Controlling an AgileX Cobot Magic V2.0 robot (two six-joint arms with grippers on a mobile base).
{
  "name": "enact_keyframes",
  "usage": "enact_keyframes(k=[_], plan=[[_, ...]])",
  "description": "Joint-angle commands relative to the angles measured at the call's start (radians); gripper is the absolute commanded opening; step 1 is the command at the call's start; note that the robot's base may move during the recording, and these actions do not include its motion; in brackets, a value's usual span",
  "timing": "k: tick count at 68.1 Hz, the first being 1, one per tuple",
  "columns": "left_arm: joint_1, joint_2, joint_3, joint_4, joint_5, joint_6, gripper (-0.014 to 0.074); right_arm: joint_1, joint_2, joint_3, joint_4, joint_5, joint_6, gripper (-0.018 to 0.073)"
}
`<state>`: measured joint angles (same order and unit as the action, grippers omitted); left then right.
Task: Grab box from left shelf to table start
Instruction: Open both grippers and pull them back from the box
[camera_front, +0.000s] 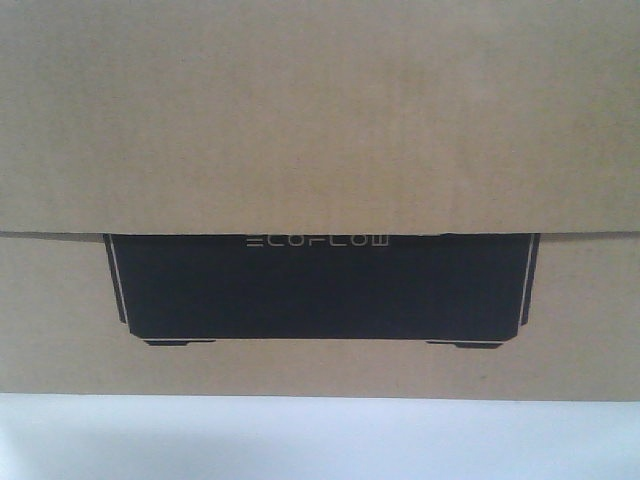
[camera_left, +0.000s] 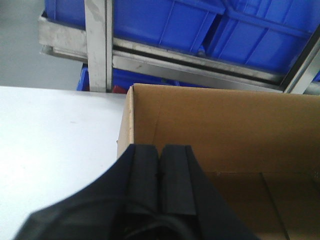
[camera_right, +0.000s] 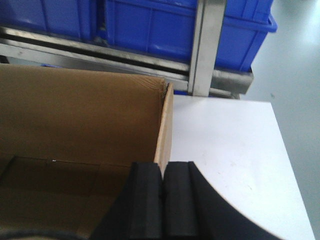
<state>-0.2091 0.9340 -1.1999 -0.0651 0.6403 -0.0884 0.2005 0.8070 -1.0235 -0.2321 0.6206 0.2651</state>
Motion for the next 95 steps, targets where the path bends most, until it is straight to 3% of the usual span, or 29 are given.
enact_keyframes(k=[1,19,39,89,95], plan=[[-0.006,-0.108,0.1,0.003,-0.17,0.003,-0.0093,-0.001,-0.111,0.1,-0.029,-0.202,-0.012,0.0048],[-0.006,-0.427,0.55,0.059,-0.456,0.003,-0.0093,-0.001,-0.48,0.51,-0.078,-0.456,-0.012,0.0049],[-0.006,-0.692,0.868,0.065,-0.528,0.003,-0.0093,-0.001,-0.772,0.757,-0.08,-0.451,-0.012,0.0049],[-0.006,-0.716,0.888,0.065,-0.564,0.003,-0.0093,-0.002,-0.794,0.777,-0.079,-0.448,-0.012,0.0049],[-0.006,-0.716,0.888,0.065,-0.564,0.003,-0.0093,-0.016,-0.803,0.8,-0.024,-0.451,-0.012,0.0049]])
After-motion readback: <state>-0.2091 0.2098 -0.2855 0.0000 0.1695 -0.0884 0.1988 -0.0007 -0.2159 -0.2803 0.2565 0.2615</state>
